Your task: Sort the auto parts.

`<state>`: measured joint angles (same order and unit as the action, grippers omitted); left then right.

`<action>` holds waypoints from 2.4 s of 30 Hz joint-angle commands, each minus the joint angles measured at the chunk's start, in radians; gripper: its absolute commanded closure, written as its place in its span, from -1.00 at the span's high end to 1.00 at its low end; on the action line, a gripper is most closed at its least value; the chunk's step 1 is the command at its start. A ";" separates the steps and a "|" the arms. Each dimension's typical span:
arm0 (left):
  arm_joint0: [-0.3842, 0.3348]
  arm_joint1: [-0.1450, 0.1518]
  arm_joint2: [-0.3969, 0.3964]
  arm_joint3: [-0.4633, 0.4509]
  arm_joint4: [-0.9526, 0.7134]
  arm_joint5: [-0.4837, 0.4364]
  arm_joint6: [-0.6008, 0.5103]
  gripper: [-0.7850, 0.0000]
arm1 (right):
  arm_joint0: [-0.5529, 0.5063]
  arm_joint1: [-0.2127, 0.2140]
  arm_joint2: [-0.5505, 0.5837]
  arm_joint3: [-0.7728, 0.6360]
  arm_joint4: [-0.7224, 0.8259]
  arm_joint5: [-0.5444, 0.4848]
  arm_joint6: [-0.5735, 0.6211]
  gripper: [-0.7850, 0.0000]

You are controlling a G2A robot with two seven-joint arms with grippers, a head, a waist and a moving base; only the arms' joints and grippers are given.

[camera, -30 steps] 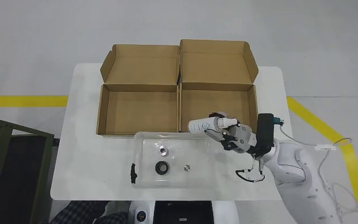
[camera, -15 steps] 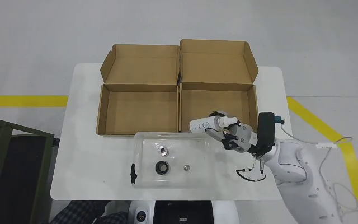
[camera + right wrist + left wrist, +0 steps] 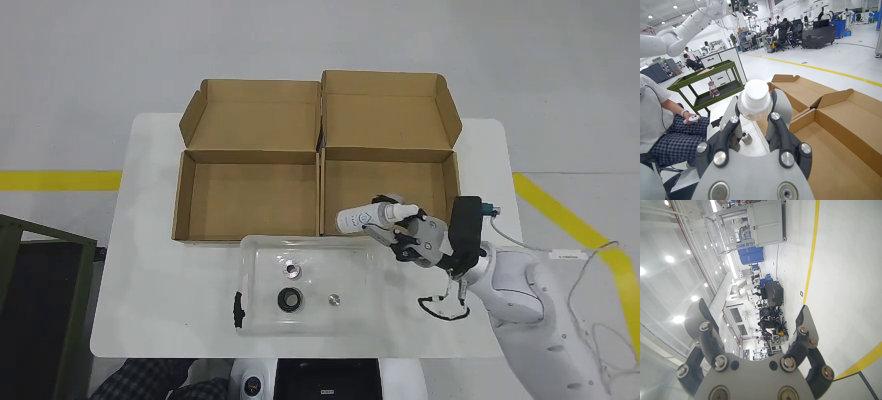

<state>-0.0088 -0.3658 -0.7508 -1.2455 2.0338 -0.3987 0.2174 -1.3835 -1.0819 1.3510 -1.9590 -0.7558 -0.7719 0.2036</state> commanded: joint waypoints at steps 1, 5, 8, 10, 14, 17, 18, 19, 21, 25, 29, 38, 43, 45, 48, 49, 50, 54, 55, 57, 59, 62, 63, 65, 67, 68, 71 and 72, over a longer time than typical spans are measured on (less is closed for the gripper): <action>0.000 0.000 0.000 0.000 0.000 0.000 0.000 1.00 | 0.016 -0.002 -0.017 0.006 -0.030 0.019 0.006 -1.00; 0.000 0.000 0.000 0.000 0.000 0.000 0.000 1.00 | 0.062 -0.010 -0.067 0.037 -0.100 0.082 0.017 -1.00; 0.000 0.000 0.000 0.000 0.000 0.000 0.000 1.00 | 0.106 -0.018 -0.108 0.078 -0.147 0.131 0.017 -1.00; 0.000 0.000 0.000 0.000 0.000 0.000 0.000 1.00 | 0.136 -0.024 -0.133 0.108 -0.170 0.156 0.013 -1.00; 0.000 0.000 0.000 0.000 0.000 0.000 0.000 1.00 | 0.194 -0.036 -0.186 0.164 -0.226 0.203 0.012 -1.00; 0.000 0.000 0.000 0.000 0.000 0.000 0.000 1.00 | 0.231 -0.044 -0.212 0.203 -0.251 0.235 0.005 -1.00; 0.000 0.000 0.000 0.000 0.000 0.000 0.000 1.00 | 0.243 -0.046 -0.217 0.217 -0.261 0.248 0.004 -1.00; 0.000 0.000 0.000 0.000 0.000 0.000 0.000 1.00 | 0.254 -0.048 -0.223 0.227 -0.276 0.261 0.006 -1.00; 0.000 0.000 0.000 0.000 0.000 0.000 0.000 1.00 | 0.275 -0.052 -0.236 0.243 -0.294 0.278 0.007 -1.00; 0.000 0.000 0.000 0.000 0.000 0.000 0.000 1.00 | 0.315 -0.061 -0.262 0.287 -0.332 0.320 0.023 -1.00; 0.000 0.000 0.000 0.000 0.000 0.000 0.000 1.00 | 0.360 -0.074 -0.292 0.349 -0.334 0.358 0.041 -1.00; 0.000 0.000 0.000 0.000 0.000 0.000 0.000 1.00 | 0.444 -0.099 -0.350 0.456 -0.339 0.407 0.097 -1.00; 0.000 0.000 0.000 0.000 0.000 0.000 0.000 1.00 | 0.477 -0.111 -0.375 0.499 -0.347 0.426 0.119 -1.00; 0.000 0.000 0.000 0.000 0.000 0.000 0.000 1.00 | 0.486 -0.115 -0.382 0.513 -0.351 0.434 0.122 -1.00; 0.000 0.000 0.000 0.000 0.000 0.000 0.000 1.00 | 0.495 -0.121 -0.391 0.531 -0.358 0.443 0.125 -1.00; 0.000 0.000 0.000 0.000 0.000 0.000 0.000 1.00 | 0.497 -0.123 -0.395 0.536 -0.361 0.446 0.127 -0.71; 0.000 0.000 0.000 0.000 0.000 0.000 0.000 1.00 | 0.498 -0.124 -0.399 0.540 -0.367 0.448 0.133 -0.65; 0.000 0.000 0.000 0.000 0.000 0.000 0.000 1.00 | 0.503 -0.131 -0.413 0.551 -0.382 0.458 0.142 -0.53; 0.000 0.000 0.000 0.000 0.000 0.000 0.000 1.00 | 0.504 -0.133 -0.415 0.554 -0.383 0.459 0.143 -0.53; 0.000 0.000 0.000 0.000 0.000 0.000 0.000 1.00 | 0.506 -0.135 -0.419 0.557 -0.386 0.460 0.145 0.38; 0.000 0.000 0.000 0.000 0.000 0.000 0.000 1.00 | 0.506 -0.137 -0.421 0.553 -0.391 0.462 0.148 1.00; 0.000 0.000 0.000 0.000 0.000 0.000 0.000 1.00 | 0.501 -0.139 -0.416 0.536 -0.393 0.464 0.152 1.00; 0.000 0.000 0.000 0.000 0.000 0.000 0.000 1.00 | 0.497 -0.138 -0.411 0.523 -0.394 0.465 0.147 1.00; 0.000 0.000 0.000 0.000 0.000 0.000 0.000 1.00 | 0.481 -0.134 -0.395 0.492 -0.401 0.465 0.143 1.00; 0.000 0.000 0.000 0.000 0.000 0.000 0.000 1.00 | 0.460 -0.129 -0.375 0.447 -0.415 0.464 0.143 1.00; 0.000 0.000 0.000 0.000 0.000 0.000 0.000 1.00 | 0.446 -0.125 -0.364 0.419 -0.424 0.459 0.145 1.00; 0.000 0.000 0.000 0.000 0.000 0.000 0.000 1.00 | 0.394 -0.110 -0.325 0.319 -0.460 0.429 0.156 1.00; 0.000 0.000 0.000 0.000 0.000 0.000 0.000 1.00 | 0.373 -0.105 -0.309 0.281 -0.470 0.418 0.159 1.00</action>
<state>-0.0088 -0.3658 -0.7508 -1.2455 2.0338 -0.3987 0.2174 -0.9918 -1.1913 1.0277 -1.6406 -1.2180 -0.3440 0.3601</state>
